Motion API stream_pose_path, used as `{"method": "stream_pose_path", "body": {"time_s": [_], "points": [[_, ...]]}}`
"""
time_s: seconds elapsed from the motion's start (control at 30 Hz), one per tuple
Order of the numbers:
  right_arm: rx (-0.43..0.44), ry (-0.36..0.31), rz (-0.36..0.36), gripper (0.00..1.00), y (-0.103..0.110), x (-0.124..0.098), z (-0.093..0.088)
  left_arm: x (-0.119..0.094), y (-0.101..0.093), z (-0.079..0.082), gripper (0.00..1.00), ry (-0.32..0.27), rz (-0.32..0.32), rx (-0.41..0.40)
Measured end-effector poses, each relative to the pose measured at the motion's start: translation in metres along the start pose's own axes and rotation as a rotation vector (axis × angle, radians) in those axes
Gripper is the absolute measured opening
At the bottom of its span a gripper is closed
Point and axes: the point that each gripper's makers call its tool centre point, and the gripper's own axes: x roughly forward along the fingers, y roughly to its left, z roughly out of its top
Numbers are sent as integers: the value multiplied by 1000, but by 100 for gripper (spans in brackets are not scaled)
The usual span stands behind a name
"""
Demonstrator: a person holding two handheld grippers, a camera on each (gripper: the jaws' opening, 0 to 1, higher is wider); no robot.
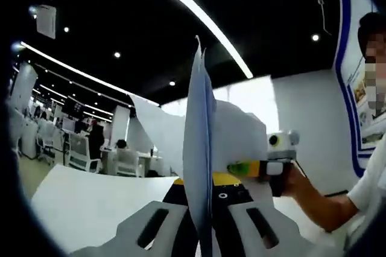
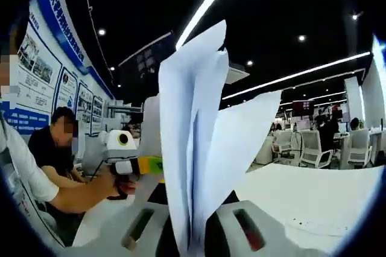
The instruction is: Organize the stack of printing papers by aligning and flattening the scattered papers on the table
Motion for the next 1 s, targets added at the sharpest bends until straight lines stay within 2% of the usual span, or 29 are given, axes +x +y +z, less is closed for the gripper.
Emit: {"method": "stream_pose_path", "body": {"time_s": [0.1,0.17,0.2,0.23,0.37,0.47,0.5,0.57,0.67,0.73,0.83,0.9,0.97,1.0], "points": [[-76,3,5,0,2,-3,0,-1,-1,-3,6,-12,-18,-11],[-32,8,4,0,-1,-3,1,1,1,-4,6,-19,-8,-15],[-38,15,-17,0,-4,-1,0,2,2,-5,6,-16,11,5],[-80,13,-56,0,-11,0,0,5,5,-5,6,-11,38,64],[-126,-46,-178,1,-26,8,4,14,15,-1,6,-29,154,197],[-158,-61,-206,0,-24,18,0,11,21,0,6,-36,234,261],[-151,-58,-233,0,-24,21,-2,10,23,-1,6,-34,256,283],[-192,-46,-282,0,-26,22,-4,11,25,-3,6,-18,300,326],[-229,-33,-314,0,-27,23,-6,14,22,-5,6,3,317,375],[-218,-38,-297,0,-25,21,-3,12,19,-4,6,-4,309,377],[-187,-35,-262,0,-18,21,-1,3,20,-1,7,-48,281,346],[-204,-29,-249,0,-13,24,-2,-2,20,-2,7,-82,253,319],[-217,-18,-243,0,-11,27,-5,-7,25,-5,7,-90,251,319],[-214,-12,-238,0,-11,30,-7,-9,25,-7,7,-101,239,287]]}}
